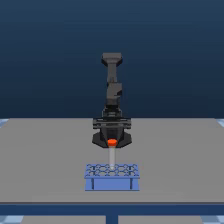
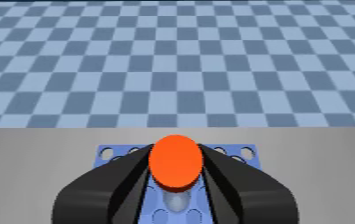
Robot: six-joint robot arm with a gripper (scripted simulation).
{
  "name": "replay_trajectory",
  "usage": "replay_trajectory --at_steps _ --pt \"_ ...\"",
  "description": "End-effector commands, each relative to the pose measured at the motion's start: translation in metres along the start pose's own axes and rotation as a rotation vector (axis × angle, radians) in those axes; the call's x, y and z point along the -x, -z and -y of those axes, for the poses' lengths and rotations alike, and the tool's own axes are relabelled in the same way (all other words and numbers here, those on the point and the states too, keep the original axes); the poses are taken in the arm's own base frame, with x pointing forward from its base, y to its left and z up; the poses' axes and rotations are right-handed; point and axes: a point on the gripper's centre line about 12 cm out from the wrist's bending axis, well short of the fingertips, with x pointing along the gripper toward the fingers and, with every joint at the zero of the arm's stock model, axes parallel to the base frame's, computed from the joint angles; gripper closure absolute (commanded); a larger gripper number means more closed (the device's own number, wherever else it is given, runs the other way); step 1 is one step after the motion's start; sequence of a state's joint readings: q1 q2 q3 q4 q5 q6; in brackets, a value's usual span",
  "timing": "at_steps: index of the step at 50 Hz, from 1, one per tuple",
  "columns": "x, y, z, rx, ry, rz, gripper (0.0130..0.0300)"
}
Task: Pick up the centrifuge tube on the rack
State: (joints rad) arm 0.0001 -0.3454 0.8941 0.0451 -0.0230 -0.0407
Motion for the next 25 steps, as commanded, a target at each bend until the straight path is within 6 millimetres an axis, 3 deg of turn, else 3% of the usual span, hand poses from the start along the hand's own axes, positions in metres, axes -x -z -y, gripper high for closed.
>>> replay_trajectory --at_steps 1,25 --pt "0.0005 -0.0008 0.0001 0.005 0.000 -0.001 0.0300" --pt "0.0019 -0.0033 0.0000 0.005 0.000 -0.001 0.0300"
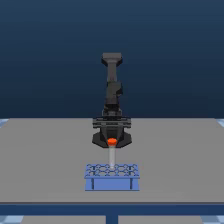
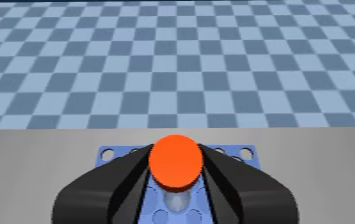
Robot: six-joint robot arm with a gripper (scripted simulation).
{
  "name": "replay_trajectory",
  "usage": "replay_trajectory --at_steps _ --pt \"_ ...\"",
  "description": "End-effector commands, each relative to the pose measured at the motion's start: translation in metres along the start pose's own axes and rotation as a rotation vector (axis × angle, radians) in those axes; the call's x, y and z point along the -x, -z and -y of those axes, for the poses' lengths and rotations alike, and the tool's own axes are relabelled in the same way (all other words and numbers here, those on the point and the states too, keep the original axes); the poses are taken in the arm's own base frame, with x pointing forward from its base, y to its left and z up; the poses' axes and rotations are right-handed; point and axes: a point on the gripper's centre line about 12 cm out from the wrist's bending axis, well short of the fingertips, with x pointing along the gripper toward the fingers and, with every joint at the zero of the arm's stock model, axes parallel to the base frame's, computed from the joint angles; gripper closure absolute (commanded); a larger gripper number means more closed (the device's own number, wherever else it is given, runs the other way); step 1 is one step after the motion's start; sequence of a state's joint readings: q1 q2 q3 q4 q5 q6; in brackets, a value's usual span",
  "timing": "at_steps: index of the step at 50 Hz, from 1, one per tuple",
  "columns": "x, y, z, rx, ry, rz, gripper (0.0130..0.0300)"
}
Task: Pick up the centrifuge tube on the rack
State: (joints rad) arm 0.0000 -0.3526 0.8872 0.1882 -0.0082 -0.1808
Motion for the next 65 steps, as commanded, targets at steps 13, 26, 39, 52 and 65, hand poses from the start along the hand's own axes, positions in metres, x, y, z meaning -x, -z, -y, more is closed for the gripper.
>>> replay_trajectory --at_steps 13,26,39,52,65 --pt "0.0010 -0.0018 -0.0002 0.008 -0.002 0.000 0.0300" --pt "0.0017 -0.0030 -0.0003 0.008 -0.002 0.000 0.0300" --pt "0.0025 -0.0045 -0.0003 0.008 -0.002 0.000 0.0300" --pt "0.0033 -0.0058 -0.0001 0.008 -0.001 0.000 0.0300" --pt "0.0042 -0.0073 -0.0001 0.008 0.000 0.000 0.0300"
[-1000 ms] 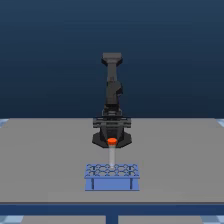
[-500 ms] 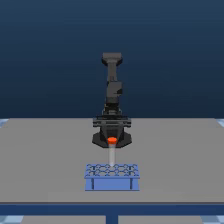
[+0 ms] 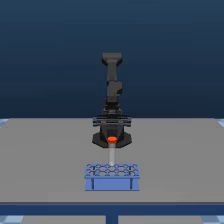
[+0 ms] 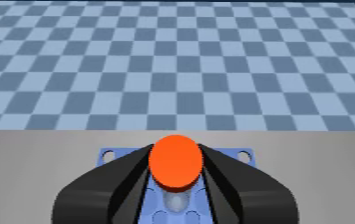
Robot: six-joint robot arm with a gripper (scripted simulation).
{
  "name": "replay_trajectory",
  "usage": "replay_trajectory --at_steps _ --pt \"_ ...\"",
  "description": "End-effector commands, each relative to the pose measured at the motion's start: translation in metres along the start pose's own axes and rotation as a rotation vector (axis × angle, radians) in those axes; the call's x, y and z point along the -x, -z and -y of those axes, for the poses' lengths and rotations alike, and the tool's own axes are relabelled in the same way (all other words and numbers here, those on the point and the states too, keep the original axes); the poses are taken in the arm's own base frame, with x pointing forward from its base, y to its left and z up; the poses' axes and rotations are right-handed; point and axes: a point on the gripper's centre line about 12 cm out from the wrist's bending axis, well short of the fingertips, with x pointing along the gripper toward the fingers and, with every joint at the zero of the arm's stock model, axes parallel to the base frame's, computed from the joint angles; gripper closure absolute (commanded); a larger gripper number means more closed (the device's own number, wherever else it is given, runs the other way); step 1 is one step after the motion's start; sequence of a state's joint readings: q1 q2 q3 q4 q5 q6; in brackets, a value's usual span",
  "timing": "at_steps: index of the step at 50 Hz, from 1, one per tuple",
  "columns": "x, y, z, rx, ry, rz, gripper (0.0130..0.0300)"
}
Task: Pick up the centrifuge tube on the rack
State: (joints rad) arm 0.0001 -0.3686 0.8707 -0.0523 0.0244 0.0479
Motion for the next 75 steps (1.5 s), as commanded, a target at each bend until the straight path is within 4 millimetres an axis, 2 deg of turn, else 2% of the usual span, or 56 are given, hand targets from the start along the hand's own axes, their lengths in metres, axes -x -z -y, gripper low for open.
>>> replay_trajectory --at_steps 1,35,58,75 --pt "0.001 -0.001 0.000 -0.004 0.000 0.000 0.0300" --pt "0.005 -0.009 0.000 -0.004 -0.001 0.000 0.0300" --pt "0.018 -0.031 0.000 -0.004 -0.001 0.000 0.0300" --pt "0.019 -0.033 0.000 -0.004 -0.001 0.000 0.0300"
